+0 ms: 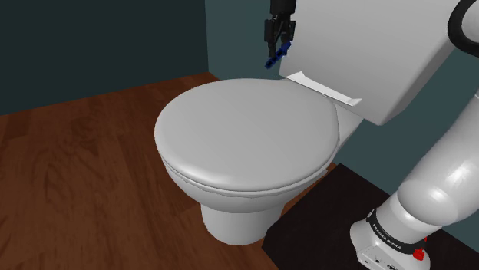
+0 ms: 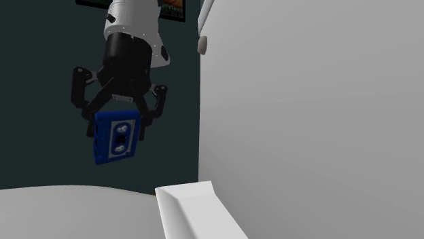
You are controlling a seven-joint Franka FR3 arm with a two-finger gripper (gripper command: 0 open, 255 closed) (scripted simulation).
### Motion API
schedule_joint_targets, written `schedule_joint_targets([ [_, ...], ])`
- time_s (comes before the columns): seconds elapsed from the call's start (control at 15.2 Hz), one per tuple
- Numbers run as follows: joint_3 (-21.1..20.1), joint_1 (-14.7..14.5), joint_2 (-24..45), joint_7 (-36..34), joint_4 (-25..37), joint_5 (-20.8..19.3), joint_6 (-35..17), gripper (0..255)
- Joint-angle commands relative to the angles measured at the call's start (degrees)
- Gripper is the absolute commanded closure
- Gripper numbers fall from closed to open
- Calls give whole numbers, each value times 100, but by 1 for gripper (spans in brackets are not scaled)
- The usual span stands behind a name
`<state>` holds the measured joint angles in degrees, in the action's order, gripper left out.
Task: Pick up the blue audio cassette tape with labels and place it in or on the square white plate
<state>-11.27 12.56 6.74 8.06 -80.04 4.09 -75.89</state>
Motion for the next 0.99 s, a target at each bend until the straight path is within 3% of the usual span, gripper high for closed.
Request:
schedule_joint_targets([
  [0.0, 119, 165, -315, 295, -417, 19, -84, 255],
  [0.53, 623, 735, -1191, 1401, -1432, -92, -159, 255],
  [0.73, 702, 1077, -1419, 1834, -1679, -171, -161, 255],
  [0.79, 240, 803, -1347, 1955, -1621, 523, -292, 0],
  [0.86, 238, 804, -1347, 1955, -1621, 523, -292, 0],
  [0.92, 396, 892, -1959, 2281, -2213, 847, -876, 0],
])
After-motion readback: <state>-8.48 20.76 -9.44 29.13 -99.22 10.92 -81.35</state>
